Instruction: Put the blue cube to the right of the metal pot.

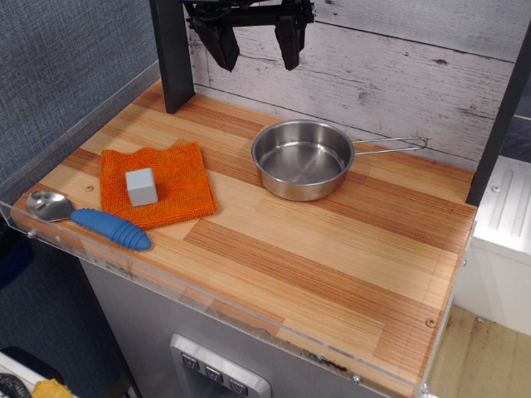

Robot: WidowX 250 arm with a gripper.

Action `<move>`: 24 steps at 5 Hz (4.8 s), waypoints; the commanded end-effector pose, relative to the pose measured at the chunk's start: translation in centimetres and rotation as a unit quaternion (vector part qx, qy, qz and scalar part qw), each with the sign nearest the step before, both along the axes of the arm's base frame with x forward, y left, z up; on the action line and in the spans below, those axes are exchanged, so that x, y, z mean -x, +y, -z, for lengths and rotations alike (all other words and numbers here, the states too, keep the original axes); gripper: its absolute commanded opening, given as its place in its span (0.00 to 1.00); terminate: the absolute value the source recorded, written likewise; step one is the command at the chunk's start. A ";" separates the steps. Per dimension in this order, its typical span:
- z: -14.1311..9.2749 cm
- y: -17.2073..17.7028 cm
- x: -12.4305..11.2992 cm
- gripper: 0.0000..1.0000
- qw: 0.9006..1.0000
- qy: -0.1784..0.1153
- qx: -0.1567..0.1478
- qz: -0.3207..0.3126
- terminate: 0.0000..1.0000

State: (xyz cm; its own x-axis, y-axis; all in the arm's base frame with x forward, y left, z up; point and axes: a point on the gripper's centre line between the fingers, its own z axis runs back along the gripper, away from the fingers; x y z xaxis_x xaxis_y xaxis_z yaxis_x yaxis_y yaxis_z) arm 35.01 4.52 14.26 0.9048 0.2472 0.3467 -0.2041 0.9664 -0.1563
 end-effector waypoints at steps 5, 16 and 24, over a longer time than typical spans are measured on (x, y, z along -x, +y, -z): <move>1.8 7.4 5.5 1.00 0.993 0.014 -0.056 -0.102 0.00; 10.3 8.3 7.5 1.00 0.980 0.041 -0.049 -0.188 0.00; 0.7 -2.4 2.8 0.00 0.996 -0.060 -0.038 -0.054 0.00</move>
